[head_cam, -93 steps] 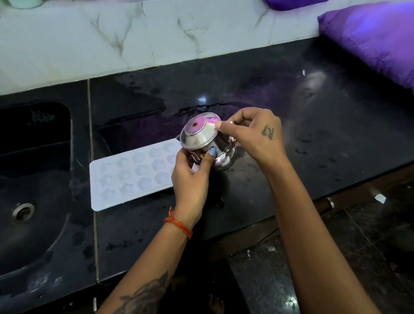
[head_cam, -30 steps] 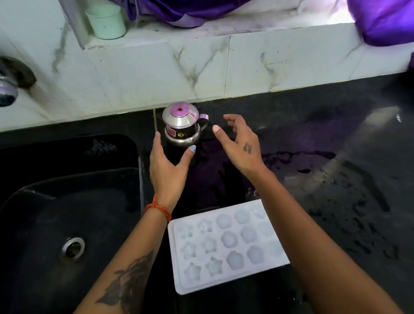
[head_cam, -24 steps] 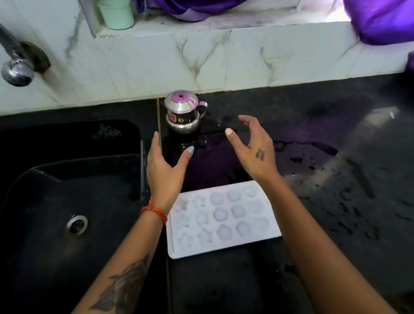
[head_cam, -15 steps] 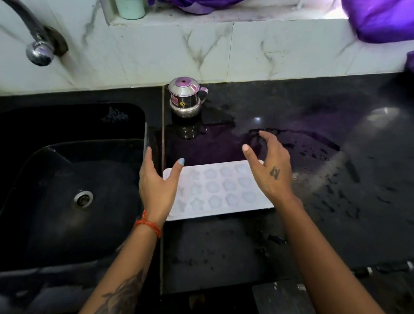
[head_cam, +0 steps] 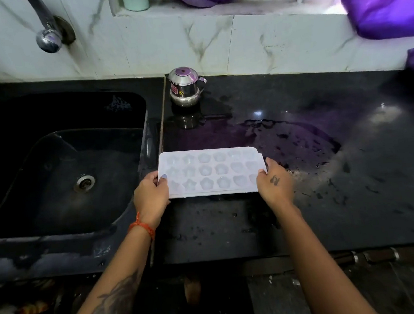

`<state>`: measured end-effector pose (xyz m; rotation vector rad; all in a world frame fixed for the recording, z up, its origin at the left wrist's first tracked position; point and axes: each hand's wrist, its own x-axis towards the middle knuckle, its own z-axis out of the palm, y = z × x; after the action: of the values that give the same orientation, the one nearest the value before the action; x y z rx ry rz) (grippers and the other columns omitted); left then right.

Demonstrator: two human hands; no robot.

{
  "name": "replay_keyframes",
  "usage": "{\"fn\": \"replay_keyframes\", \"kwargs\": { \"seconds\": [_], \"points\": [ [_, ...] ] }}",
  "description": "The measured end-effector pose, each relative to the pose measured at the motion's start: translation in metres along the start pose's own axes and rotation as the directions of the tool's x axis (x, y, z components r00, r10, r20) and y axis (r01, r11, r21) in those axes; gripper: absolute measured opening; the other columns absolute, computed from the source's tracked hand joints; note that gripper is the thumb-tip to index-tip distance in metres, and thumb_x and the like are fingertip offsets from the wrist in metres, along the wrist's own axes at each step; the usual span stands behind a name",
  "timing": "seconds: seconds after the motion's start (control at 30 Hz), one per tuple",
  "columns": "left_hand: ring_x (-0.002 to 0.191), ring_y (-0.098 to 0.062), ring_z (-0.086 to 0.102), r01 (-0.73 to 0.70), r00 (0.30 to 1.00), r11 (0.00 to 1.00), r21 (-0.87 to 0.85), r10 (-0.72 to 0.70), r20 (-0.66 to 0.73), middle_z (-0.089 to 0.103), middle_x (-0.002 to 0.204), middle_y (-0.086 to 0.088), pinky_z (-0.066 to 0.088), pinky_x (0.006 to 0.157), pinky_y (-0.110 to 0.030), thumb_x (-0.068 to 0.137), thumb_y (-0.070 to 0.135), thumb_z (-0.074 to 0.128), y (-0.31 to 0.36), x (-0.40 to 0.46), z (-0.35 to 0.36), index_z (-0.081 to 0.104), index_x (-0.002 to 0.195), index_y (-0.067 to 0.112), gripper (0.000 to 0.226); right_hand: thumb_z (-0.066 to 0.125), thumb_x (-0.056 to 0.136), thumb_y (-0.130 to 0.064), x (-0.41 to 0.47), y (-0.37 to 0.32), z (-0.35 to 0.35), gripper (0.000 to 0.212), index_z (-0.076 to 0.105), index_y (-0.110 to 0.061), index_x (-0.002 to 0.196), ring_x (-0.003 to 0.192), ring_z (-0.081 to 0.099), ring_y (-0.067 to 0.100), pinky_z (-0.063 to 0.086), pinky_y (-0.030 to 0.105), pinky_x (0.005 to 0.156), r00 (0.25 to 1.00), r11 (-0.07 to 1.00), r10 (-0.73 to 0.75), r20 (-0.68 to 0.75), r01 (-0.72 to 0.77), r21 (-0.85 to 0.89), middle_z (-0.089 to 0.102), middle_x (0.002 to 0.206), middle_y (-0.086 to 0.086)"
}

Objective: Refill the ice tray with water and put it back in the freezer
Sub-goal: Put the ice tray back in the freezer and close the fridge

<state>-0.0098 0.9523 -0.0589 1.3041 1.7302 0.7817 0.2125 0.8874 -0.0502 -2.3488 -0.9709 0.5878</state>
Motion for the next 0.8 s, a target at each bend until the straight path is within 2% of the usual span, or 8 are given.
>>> {"fn": "replay_keyframes", "kwargs": {
  "seconds": [0.07, 0.13, 0.27, 0.33, 0.47, 0.63, 0.7, 0.8],
  "points": [
    [0.079, -0.022, 0.061, -0.01, 1.0, 1.0, -0.021, 0.01, 0.001, 0.066, 0.102, -0.007, 0.053, 0.06, -0.03, 0.095, 0.014, 0.048, 0.0, 0.0, 0.0, 0.061, 0.12, 0.012, 0.028, 0.041, 0.093, -0.01, 0.001, 0.001, 0.0, 0.029, 0.056, -0.008, 0.117, 0.107, 0.054, 0.033, 0.04, 0.034, 0.081, 1.0, 1.0, -0.024, 0.003, 0.024, -0.004, 0.059, 0.121, 0.016],
    [0.072, -0.02, 0.059, -0.024, 1.0, 0.999, -0.027, 0.023, -0.009, 0.065, 0.098, -0.006, 0.053, 0.057, -0.028, 0.094, 0.01, 0.048, 0.0, -0.002, 0.0, 0.061, 0.12, 0.011, 0.029, 0.042, 0.091, -0.008, 0.002, 0.002, 0.0, 0.025, 0.059, -0.009, 0.109, 0.098, 0.056, 0.033, 0.038, 0.03, 0.074, 1.0, 1.0, -0.025, 0.008, 0.026, -0.003, 0.061, 0.111, 0.016],
    [0.061, -0.014, 0.057, -0.004, 0.999, 0.999, -0.04, 0.003, -0.034, 0.063, 0.093, -0.003, 0.058, 0.073, -0.041, 0.095, 0.01, 0.049, -0.003, -0.003, -0.001, 0.061, 0.119, 0.011, 0.028, 0.043, 0.093, -0.007, 0.001, -0.002, -0.002, 0.03, 0.059, -0.008, 0.118, 0.102, 0.057, 0.03, 0.036, 0.027, 0.074, 1.0, 1.0, -0.015, 0.016, 0.015, 0.005, 0.062, 0.115, 0.013],
    [0.061, -0.015, 0.057, 0.008, 0.999, 0.999, -0.05, -0.01, -0.05, 0.063, 0.095, -0.004, 0.057, 0.075, -0.042, 0.095, 0.01, 0.049, -0.005, -0.004, -0.003, 0.061, 0.12, 0.01, 0.028, 0.044, 0.094, -0.008, 0.0, -0.004, -0.001, 0.035, 0.056, -0.009, 0.127, 0.108, 0.056, 0.03, 0.038, 0.026, 0.077, 0.999, 1.0, -0.02, 0.025, 0.02, 0.01, 0.061, 0.12, 0.011],
    [0.061, -0.014, 0.056, 0.019, 0.996, 0.997, -0.08, -0.027, -0.09, 0.063, 0.094, -0.004, 0.057, 0.075, -0.042, 0.094, 0.01, 0.05, -0.01, -0.008, -0.012, 0.061, 0.12, 0.01, 0.028, 0.045, 0.095, -0.008, -0.004, -0.011, 0.001, 0.038, 0.054, -0.012, 0.132, 0.111, 0.056, 0.03, 0.039, 0.026, 0.079, 0.997, 0.999, -0.05, 0.051, 0.049, 0.016, 0.061, 0.123, 0.011],
    [0.064, -0.012, 0.057, 0.017, 0.985, 0.993, -0.116, -0.037, -0.168, 0.065, 0.097, -0.004, 0.054, 0.061, -0.033, 0.094, 0.01, 0.05, -0.019, -0.018, -0.031, 0.062, 0.119, 0.01, 0.028, 0.045, 0.095, -0.007, -0.015, -0.028, 0.002, 0.033, 0.058, -0.012, 0.125, 0.105, 0.056, 0.03, 0.035, 0.025, 0.077, 0.99, 0.993, -0.12, 0.074, 0.119, 0.018, 0.062, 0.116, 0.013],
    [0.064, -0.011, 0.057, 0.03, 0.978, 0.991, -0.132, -0.056, -0.202, 0.065, 0.095, -0.003, 0.056, 0.064, -0.034, 0.094, 0.01, 0.05, -0.023, -0.023, -0.041, 0.062, 0.118, 0.01, 0.027, 0.045, 0.094, -0.006, -0.02, -0.036, 0.004, 0.032, 0.06, -0.013, 0.121, 0.097, 0.055, 0.027, 0.034, 0.024, 0.075, 0.985, 0.988, -0.153, 0.081, 0.151, 0.035, 0.063, 0.115, 0.012],
    [0.067, -0.01, 0.057, 0.045, 0.963, 0.987, -0.155, -0.084, -0.257, 0.064, 0.094, -0.002, 0.055, 0.06, -0.03, 0.094, 0.01, 0.051, -0.029, -0.031, -0.058, 0.062, 0.118, 0.011, 0.027, 0.045, 0.092, -0.003, -0.029, -0.05, 0.007, 0.031, 0.063, -0.013, 0.116, 0.086, 0.049, 0.022, 0.034, 0.023, 0.073, 0.972, 0.977, -0.21, 0.107, 0.205, 0.054, 0.065, 0.112, 0.011]
  ]
}}
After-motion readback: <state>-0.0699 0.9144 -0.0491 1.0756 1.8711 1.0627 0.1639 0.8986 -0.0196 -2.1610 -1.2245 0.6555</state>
